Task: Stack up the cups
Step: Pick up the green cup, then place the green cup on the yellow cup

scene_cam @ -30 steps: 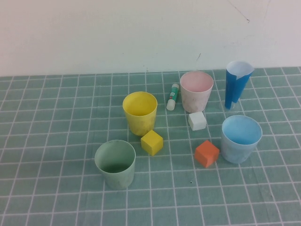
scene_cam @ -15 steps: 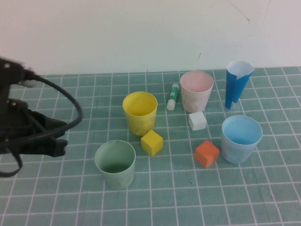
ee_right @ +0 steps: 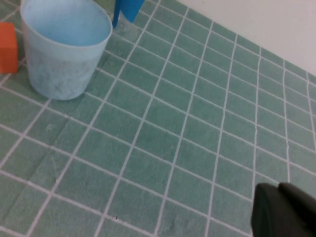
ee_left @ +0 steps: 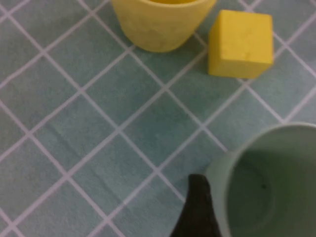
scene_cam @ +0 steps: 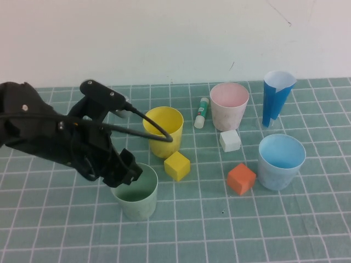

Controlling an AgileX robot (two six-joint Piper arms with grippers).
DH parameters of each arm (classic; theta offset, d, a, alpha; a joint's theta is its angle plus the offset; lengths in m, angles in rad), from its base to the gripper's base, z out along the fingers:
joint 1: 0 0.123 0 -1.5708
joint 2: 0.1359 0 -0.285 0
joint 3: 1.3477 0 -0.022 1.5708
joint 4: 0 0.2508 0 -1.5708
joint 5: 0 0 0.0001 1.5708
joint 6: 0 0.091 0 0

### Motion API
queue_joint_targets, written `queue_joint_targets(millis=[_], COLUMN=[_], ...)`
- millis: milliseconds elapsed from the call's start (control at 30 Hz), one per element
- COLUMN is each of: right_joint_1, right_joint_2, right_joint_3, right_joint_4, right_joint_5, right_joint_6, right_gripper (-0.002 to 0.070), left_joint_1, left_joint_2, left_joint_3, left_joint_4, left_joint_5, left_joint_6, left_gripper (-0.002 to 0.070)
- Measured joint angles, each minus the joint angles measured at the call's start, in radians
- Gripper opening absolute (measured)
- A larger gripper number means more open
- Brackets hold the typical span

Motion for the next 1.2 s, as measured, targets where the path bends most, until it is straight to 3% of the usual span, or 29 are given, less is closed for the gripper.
queue_joint_targets(millis=[100,233,333,433,533,733,967,1200], right_joint_1=[0.000,0.000,0.000,0.000,0.000,0.000,0.000,0.000], right_joint_2=[0.000,0.000,0.000,0.000,0.000,0.000,0.000,0.000], right_joint_3=[0.002,0.002,0.002,0.002,0.002,0.002,0.002,0.002], right_joint_4=[0.008,0.016,0.016,0.018,0.018,0.022,0.069,0.090], right_joint_5=[-0.005,-0.018,-0.025,-0.029,-0.033,-0.037,-0.040,-0.040], right_joint_6=[0.000,-0.001,-0.001,-0.001,-0.001,-0.001,-0.001,-0.006], right_gripper=[-0.0002,-0.0002,-0.0002,-0.0002,-0.0002,-0.0002,-0.0002,-0.0002], left_joint_1=[0.000,0.000,0.000,0.000,0.000,0.000,0.000,0.000], left_joint_2=[0.042,0.096,0.136,0.153,0.153,0.153,0.197,0.351], left_joint_3=[-0.012,-0.017,-0.017,-0.019,-0.065,-0.308,-0.545,-0.640], left_joint_4=[0.026,0.034,0.015,0.007,0.007,0.007,0.017,0.055], left_joint_5=[-0.035,-0.052,-0.050,-0.030,0.047,0.211,0.193,0.195], left_joint_6=[-0.052,-0.067,-0.069,-0.071,-0.118,-0.167,-0.190,-0.203], left_gripper=[0.0505,0.0474,0.0352,0.0130,0.0042,0.0024,0.0023,0.0022])
